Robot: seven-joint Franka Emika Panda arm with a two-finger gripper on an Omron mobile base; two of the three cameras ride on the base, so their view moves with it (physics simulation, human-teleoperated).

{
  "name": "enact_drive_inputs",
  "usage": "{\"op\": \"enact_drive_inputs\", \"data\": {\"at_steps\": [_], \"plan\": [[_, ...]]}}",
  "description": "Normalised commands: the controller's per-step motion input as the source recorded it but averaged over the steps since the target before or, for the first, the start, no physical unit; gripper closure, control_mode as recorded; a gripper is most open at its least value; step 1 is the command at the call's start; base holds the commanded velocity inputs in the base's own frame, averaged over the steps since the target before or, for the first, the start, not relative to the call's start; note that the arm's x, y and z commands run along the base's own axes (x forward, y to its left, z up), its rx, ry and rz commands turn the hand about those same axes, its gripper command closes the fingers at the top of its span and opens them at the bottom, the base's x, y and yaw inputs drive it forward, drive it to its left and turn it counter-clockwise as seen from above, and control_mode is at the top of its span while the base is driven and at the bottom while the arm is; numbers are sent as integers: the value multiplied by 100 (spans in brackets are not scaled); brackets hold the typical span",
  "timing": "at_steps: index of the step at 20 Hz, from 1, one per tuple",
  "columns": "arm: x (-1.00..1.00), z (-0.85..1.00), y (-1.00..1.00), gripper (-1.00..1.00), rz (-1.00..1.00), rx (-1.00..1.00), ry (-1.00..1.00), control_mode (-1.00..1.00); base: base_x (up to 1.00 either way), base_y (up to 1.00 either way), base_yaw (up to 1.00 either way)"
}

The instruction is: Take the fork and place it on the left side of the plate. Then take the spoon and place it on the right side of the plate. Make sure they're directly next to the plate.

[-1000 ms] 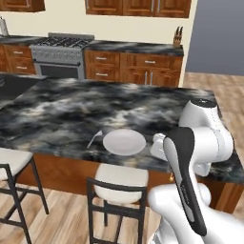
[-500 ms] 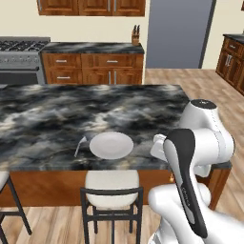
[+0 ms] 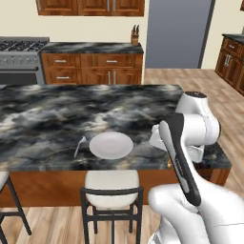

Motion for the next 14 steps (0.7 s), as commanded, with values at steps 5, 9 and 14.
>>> {"op": "enact_drive_inputs", "data": {"at_steps": [5, 9, 14], "plan": [[100, -25, -8, 100, 27, 1, 6, -100, 0, 0, 0], [100, -47, 2, 100, 28, -2, 1, -100, 0, 0, 0], [83, -52, 0, 100, 27, -5, 0, -100, 0, 0, 0]]}}
